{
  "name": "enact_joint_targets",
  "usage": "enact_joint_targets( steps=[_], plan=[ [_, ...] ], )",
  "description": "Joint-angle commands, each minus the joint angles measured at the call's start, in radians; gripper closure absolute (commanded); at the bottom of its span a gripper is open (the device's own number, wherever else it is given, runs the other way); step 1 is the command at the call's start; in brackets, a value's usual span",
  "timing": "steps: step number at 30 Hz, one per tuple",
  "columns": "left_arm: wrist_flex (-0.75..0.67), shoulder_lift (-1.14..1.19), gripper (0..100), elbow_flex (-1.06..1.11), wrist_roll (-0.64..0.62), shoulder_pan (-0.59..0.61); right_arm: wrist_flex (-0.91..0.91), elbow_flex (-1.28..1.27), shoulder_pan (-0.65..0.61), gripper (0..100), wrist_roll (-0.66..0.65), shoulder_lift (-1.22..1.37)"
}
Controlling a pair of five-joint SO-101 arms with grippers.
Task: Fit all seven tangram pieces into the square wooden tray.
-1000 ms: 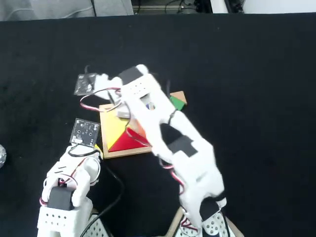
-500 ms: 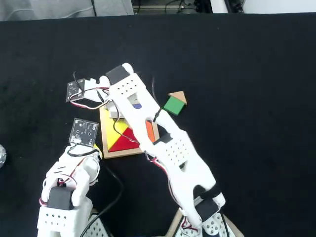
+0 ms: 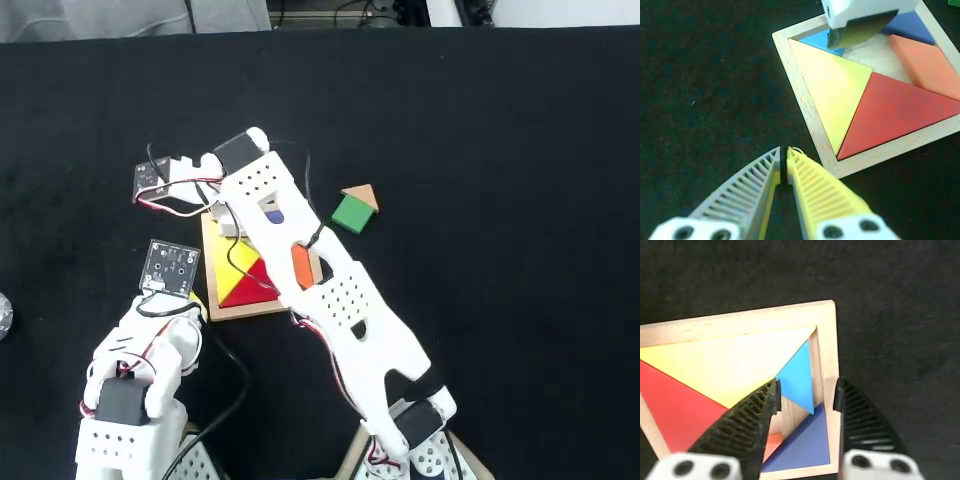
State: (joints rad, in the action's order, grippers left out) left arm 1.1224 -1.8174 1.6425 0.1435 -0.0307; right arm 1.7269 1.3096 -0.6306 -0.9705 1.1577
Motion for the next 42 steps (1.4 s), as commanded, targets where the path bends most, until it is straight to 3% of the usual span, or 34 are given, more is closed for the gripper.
enact_joint_targets(
  steps=[1, 5, 9, 15, 21, 34, 42],
  plan=[
    [-0.005, -0.006, 97, -0.048, -0.002, -0.001, 0.038, 0.071, -0.006, 82.5, 0.0, -0.041],
    [-0.005, -0.006, 97, -0.048, -0.002, -0.002, 0.038, 0.099, 0.046, 83.0, 0.078, -0.143],
    [-0.005, -0.006, 97, -0.048, -0.002, -0.002, 0.04, -0.001, 0.091, 99.5, 0.138, -0.272],
    [-0.005, -0.006, 97, -0.048, -0.002, -0.002, 0.028, -0.39, 0.101, 98.8, 0.172, -0.367],
    [-0.005, -0.006, 97, -0.047, -0.002, -0.002, -0.107, -0.568, 0.104, 98.8, 0.173, -0.366],
    [-0.005, -0.006, 97, -0.047, -0.002, -0.001, -0.282, -0.581, 0.066, 98.8, 0.219, -0.283],
    [-0.005, -0.006, 97, -0.047, -0.002, -0.001, -0.265, -0.486, 0.064, 98.8, 0.229, -0.231]
  ],
)
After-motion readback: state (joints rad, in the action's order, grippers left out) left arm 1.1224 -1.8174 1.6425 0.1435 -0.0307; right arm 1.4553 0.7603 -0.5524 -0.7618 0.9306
